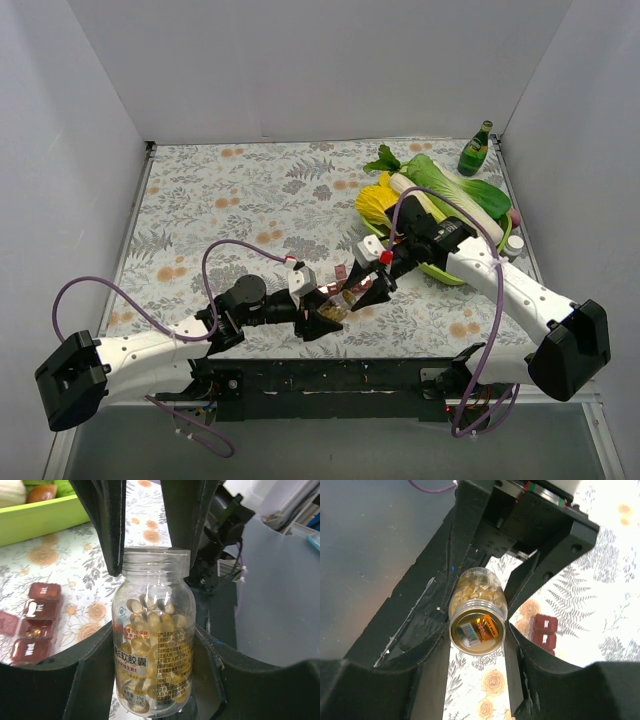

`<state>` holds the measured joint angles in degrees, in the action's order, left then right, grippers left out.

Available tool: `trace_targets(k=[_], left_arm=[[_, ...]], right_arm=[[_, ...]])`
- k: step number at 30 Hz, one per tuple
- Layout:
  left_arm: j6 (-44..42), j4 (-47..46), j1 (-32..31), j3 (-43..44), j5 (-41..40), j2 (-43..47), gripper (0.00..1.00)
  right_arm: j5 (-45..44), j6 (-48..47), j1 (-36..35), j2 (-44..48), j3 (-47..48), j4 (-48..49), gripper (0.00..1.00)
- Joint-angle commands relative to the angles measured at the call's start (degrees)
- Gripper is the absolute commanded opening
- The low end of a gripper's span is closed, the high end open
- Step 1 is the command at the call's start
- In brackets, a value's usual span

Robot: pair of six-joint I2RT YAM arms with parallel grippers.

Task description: Sort the pills into containers

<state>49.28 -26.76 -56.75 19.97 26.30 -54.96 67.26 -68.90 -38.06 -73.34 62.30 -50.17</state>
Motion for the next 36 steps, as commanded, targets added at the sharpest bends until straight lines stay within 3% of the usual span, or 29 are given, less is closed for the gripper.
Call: trace_targets(k=[1,6,9,12,14,15,18,19,22,25,26,29,30,36], left_arm=[[-2.78,0.75,0.15,2.53,-9.85,1.17,0.0],[-5.15,-1.53,0.06,3.67,-22.66,1.0,0.0],[-6.12,-2.68,0.06,4.29,-28.12,-1.2,0.0],[-5.95,-3.99,0.06,3.68,-29.21,-3.05,0.0],[-4.98,-5.48,0.06,1.75,-28.24,-2.79,0.0],[-3.94,-5.84,0.06,1.05,-27.8,-2.35,0.0],[-2.96,-6.19,0.06,-1.94,-23.96,0.11,0.0],[-2.61,-6.2,0.06,-3.17,-22.19,1.07,0.0],[-1.91,-5.06,0.06,-4.84,-19.46,4.59,0.0],[-0.77,-4.79,0.06,-7.74,-14.89,8.54,0.0],[-0.5,-4.35,0.06,-8.62,-12.79,9.6,0.0],[0.55,-2.25,0.06,-9.16,-9.01,12.41,0.0],[0.73,-1.72,0.15,-8.98,-7.95,13.03,0.0],[2.23,1.36,0.06,-5.82,-1.79,11.19,0.0]], right_arm=[[-0.81,26.75,-1.22,-0.05,-2.71,15.87,0.31],[-8.71,55.47,-1.22,-2.68,-7.28,30.01,0.26],[-14.43,63.33,-1.22,-3.12,-9.74,33.29,0.25],[-13.13,66.09,-1.14,-3.74,-11.41,36.54,0.25],[-10.85,66.09,-1.05,-3.3,-12.55,37.95,0.31],[-9.88,65.31,-1.13,-2.86,-12.73,38.13,0.46],[-5.84,59.43,-0.44,-0.58,-12.56,36.21,0.86],[-5.05,55.32,-0.26,0.99,-12.3,35.24,0.9],[-1.89,46.88,1.32,4.33,-12.56,31.03,0.92],[-0.91,32.73,3.08,8.02,-13.87,24.36,0.93],[-0.82,22.69,3.87,8.73,-13.96,21.72,0.94],[-0.9,7.0,4.49,9.36,-13.17,9.16,0.95],[-1.26,-2.37,4.49,9.36,-13.0,3.82,0.95],[-1.35,-18.26,4.49,5.93,-7.91,-6.94,0.94]])
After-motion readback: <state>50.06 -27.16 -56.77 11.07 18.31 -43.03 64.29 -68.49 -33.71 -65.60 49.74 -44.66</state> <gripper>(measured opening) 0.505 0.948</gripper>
